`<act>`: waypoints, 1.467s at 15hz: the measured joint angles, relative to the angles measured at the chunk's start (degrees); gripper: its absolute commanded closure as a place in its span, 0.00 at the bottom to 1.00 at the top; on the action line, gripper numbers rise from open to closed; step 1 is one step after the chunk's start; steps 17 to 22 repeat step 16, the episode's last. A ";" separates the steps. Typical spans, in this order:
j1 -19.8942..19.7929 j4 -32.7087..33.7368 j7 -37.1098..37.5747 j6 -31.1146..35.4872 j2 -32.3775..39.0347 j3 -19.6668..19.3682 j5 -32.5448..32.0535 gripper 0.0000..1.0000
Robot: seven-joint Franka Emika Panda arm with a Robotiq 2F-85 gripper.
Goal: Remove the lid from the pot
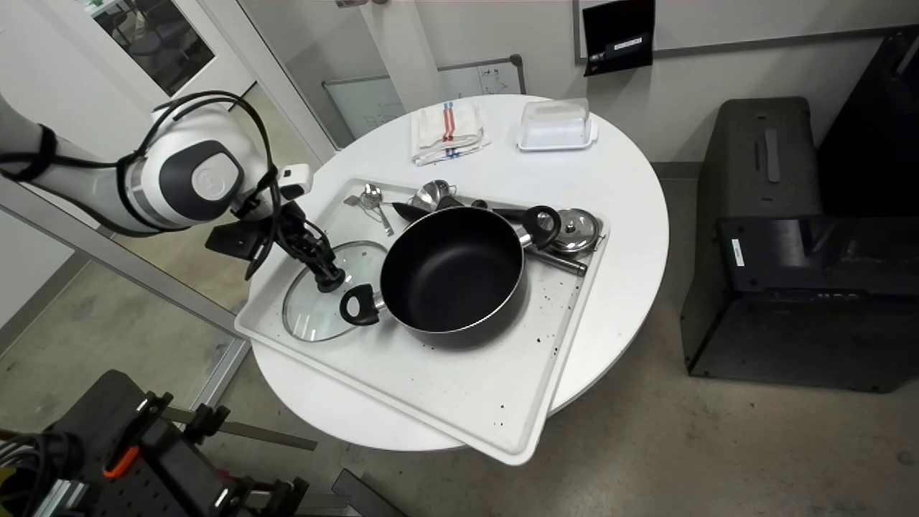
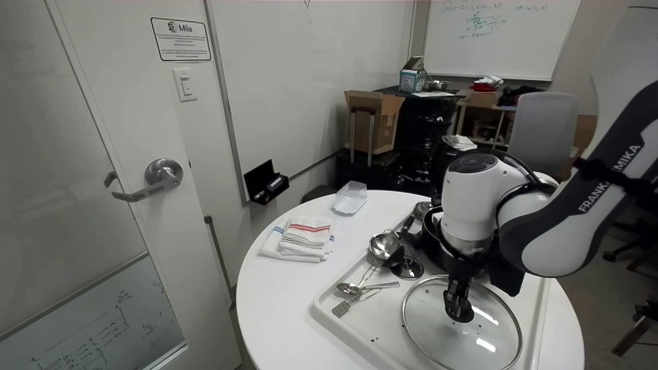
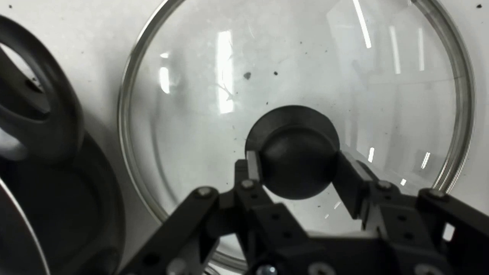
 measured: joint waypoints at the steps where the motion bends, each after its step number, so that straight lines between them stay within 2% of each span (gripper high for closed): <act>1: -0.05 0.37 -0.28 -0.02 0.46 0.00 0.02 0.75; 5: -0.12 0.93 -1.08 -0.04 1.26 0.00 0.04 0.75; 6: -0.14 0.94 -1.31 -0.04 1.34 0.00 0.04 0.63; 7: -0.15 0.94 -1.51 -0.04 1.38 0.00 0.04 0.33; 11: -0.24 0.80 -2.13 -0.13 1.41 0.00 0.04 0.03; 13: -0.35 0.59 -2.86 -0.14 1.38 0.00 0.04 0.00; 22: -0.47 -0.52 -3.94 -0.13 0.86 0.00 0.04 0.00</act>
